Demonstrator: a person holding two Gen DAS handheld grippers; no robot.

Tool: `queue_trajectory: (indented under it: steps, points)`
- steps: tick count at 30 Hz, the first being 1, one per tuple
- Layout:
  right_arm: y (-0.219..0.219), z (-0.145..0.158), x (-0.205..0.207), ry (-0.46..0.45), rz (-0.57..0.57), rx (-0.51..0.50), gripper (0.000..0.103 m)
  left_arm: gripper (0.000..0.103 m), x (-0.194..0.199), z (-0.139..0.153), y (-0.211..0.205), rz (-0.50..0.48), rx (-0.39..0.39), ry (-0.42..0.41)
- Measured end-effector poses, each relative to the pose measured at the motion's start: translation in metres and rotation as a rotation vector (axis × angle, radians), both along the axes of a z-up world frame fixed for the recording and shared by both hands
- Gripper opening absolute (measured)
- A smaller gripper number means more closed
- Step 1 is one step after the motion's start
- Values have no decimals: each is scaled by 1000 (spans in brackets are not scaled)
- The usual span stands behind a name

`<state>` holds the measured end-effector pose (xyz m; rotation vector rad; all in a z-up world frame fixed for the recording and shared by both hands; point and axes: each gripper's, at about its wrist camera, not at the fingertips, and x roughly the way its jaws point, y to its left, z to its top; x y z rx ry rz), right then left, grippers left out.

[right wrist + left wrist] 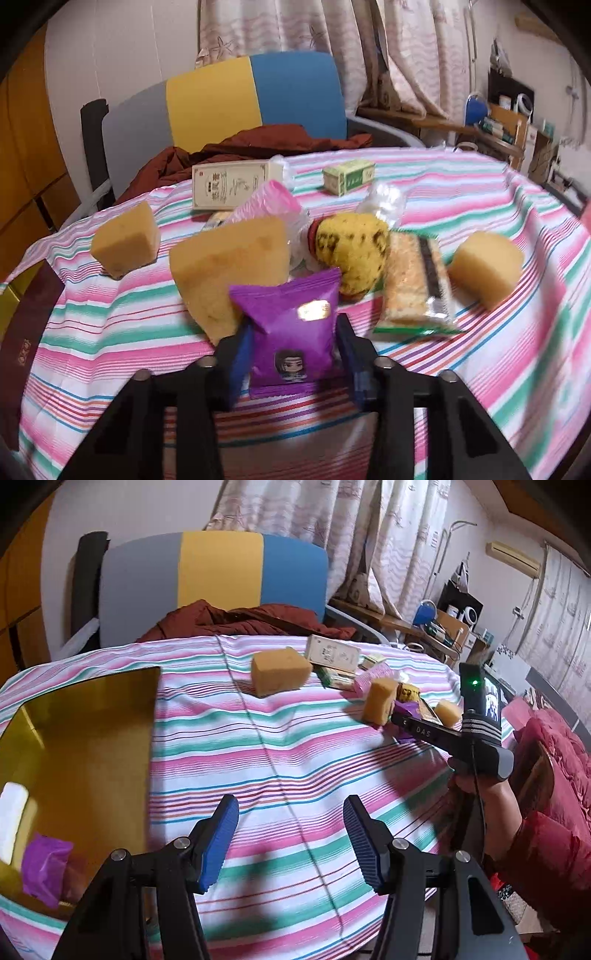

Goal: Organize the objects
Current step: 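Return to the table and grasp another purple snack packet with right tool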

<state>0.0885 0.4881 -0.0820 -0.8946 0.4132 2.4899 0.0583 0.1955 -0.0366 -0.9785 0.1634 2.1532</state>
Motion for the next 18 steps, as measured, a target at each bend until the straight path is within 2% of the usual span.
queue_trajectory:
  steps: [6,9,12,18]
  points:
    - [0,-2,8,38,-29,-10,41,60,-10,-7,42,-59,-4,-25]
    - [2,-2,14,50,-100,5,41,60,-20,-10,64,-83,2,-49]
    - [9,-4,24,78,-150,-24,41,61,-28,-13,89,-103,7,-67]
    - [13,-6,29,106,-167,-47,41,65,-48,-9,151,-176,29,-63]
